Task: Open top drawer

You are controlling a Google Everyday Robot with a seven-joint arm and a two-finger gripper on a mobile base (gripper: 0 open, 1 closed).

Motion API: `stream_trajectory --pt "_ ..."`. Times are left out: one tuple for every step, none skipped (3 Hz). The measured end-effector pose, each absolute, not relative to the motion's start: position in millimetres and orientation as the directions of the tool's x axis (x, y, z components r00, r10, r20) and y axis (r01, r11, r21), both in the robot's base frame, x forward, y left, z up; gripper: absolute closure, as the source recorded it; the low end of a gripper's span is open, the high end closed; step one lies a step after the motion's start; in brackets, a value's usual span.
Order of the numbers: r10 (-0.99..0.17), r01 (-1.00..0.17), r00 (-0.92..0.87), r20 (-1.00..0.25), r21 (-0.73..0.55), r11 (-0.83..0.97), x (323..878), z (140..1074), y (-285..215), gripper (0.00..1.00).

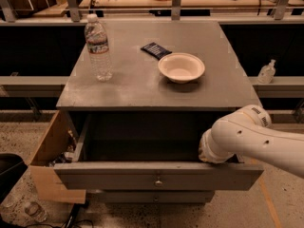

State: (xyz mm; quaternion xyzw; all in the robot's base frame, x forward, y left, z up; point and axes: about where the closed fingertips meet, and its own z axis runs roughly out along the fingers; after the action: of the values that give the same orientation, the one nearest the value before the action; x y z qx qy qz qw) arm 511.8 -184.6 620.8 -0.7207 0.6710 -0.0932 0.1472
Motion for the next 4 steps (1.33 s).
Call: stream_trajectory --pt "-0.995 -0.940 0.082 -0.063 -0.337 -0.056 513 622 -185 1.00" --pt "-0.996 -0.964 0.078 -0.034 -0.257 -0.067 473 618 -180 1.00" --pt "-0.997 -0.976 0.071 -0.014 -0.207 -0.067 446 618 -179 1.00" --pt "-0.999 -0.986 0.052 0.007 -0.156 -0.053 411 623 -181 1.00"
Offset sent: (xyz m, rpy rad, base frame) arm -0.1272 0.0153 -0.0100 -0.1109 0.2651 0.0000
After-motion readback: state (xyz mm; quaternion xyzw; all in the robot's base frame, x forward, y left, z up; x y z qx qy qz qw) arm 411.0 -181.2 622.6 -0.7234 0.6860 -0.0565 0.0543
